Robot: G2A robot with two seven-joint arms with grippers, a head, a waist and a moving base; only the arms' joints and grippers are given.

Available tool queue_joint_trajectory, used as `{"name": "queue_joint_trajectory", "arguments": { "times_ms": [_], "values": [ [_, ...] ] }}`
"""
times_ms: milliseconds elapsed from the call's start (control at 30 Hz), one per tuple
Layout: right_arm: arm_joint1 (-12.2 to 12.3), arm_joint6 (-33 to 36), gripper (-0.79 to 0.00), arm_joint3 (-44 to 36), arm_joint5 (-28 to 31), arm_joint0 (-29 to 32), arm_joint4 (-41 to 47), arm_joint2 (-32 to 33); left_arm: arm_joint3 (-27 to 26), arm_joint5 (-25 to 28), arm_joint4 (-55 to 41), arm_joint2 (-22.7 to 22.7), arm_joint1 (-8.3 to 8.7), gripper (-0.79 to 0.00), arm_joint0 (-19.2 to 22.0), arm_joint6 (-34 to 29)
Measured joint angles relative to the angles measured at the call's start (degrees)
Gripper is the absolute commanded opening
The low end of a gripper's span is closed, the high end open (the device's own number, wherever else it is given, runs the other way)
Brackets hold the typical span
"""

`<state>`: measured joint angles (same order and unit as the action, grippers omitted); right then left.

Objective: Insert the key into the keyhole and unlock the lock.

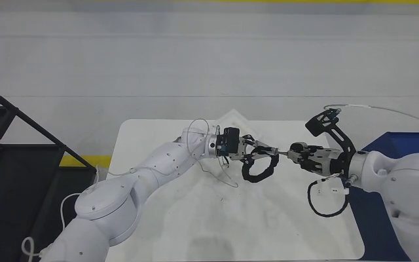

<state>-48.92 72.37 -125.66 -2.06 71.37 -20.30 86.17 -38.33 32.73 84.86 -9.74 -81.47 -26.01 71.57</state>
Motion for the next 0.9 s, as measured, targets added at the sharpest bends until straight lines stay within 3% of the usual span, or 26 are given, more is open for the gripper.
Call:
{"name": "queue_joint_trajectory", "arguments": {
  "times_ms": [900],
  "values": [
    [0.42, -0.67, -0.785, 1.45, -0.89, -2.09, 0.37, -3.23, -1.53, 0.30, -1.02, 0.00, 0.07, -0.785, -0.29, -0.30]
  ]
}}
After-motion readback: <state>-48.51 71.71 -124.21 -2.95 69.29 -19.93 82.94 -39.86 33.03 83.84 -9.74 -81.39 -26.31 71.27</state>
